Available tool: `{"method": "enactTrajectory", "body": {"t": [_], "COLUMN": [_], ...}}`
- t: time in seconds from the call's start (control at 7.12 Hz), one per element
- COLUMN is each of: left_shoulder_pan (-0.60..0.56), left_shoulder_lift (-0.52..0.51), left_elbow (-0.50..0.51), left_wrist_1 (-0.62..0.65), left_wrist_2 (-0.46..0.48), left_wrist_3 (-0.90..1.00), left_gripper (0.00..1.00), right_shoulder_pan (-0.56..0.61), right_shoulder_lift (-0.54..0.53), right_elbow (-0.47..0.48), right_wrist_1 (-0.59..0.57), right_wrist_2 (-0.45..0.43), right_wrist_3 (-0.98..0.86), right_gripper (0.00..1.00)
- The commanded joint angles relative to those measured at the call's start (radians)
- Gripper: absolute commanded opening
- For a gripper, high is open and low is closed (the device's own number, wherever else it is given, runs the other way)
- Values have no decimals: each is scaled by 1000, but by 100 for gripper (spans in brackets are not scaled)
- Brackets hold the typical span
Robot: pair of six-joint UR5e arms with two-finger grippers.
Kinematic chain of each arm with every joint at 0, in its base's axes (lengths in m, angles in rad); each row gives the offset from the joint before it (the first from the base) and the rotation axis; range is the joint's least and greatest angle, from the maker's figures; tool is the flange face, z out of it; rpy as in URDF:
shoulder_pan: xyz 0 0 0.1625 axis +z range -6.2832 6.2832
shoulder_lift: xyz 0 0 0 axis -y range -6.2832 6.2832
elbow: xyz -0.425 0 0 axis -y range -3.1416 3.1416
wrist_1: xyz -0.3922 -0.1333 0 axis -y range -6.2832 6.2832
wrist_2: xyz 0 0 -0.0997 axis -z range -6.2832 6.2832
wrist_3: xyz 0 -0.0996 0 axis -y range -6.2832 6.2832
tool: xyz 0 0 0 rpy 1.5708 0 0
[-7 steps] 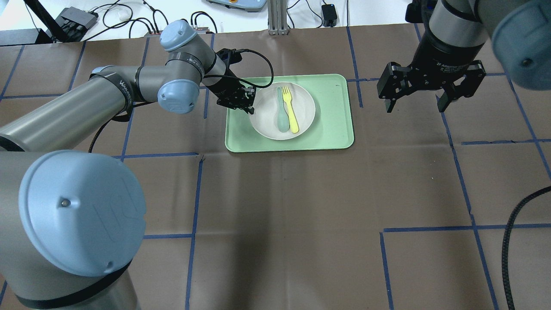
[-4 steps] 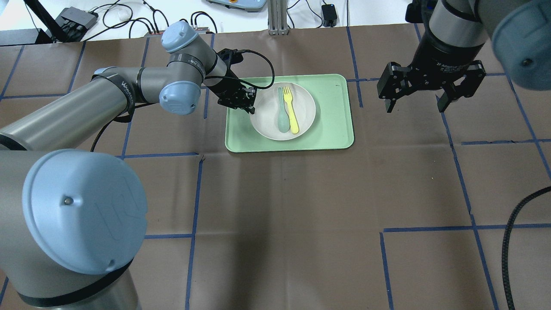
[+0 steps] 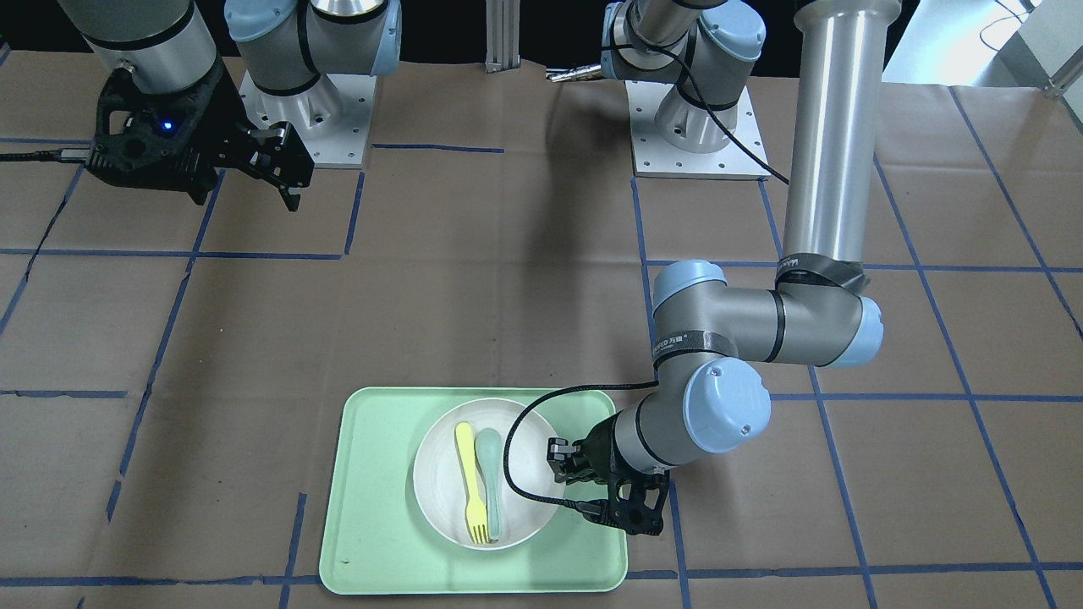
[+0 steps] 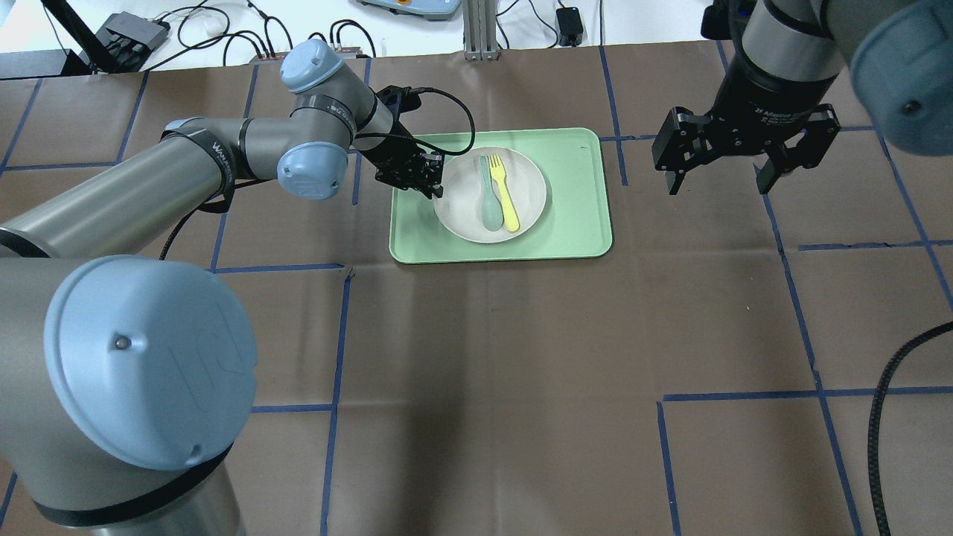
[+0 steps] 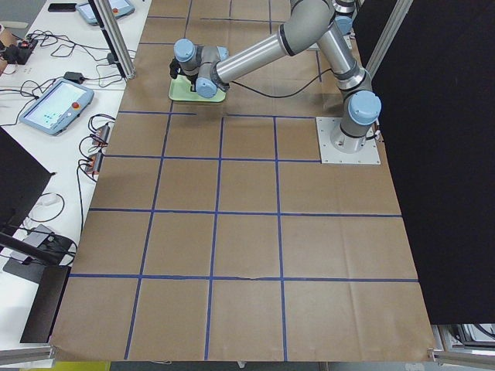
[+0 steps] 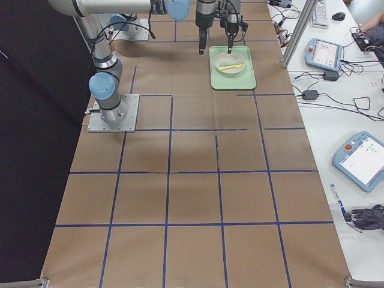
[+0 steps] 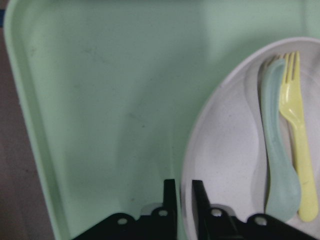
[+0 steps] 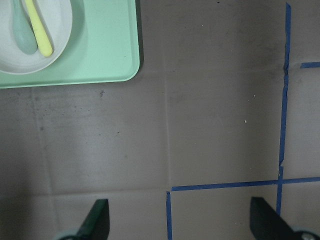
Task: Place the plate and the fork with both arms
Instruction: 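Release the plate and raise the left gripper away from the tray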
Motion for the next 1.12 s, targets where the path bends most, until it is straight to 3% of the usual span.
{"method": "enactTrajectory", "body": {"t": [0.0,0.14,0.42,0.7,0.84,0.98], "left_shoulder_pan": [-3,-3,-3,13,23,23], "left_shoulder_lift": [73,149,331,519,582,642], "left_elbow": [-35,-50,-52,-50,-50,-50], "left_wrist_1": [-24,-109,-362,-627,-693,-752], "left_wrist_2": [6,40,213,282,285,357], "left_wrist_3": [-1,-7,-11,-23,-24,-33], "left_gripper": [99,100,100,100,100,100], "right_shoulder_pan": [0,-1,-6,-2,2,5], "right_shoulder_lift": [0,2,2,11,8,6], "right_elbow": [0,0,-2,-15,-18,-20], "right_wrist_1": [1,-8,-8,-5,0,-9], "right_wrist_2": [-2,0,-8,5,5,9], "right_wrist_3": [-2,-3,-5,-5,-5,-3], "right_gripper": [100,100,100,100,100,100]}}
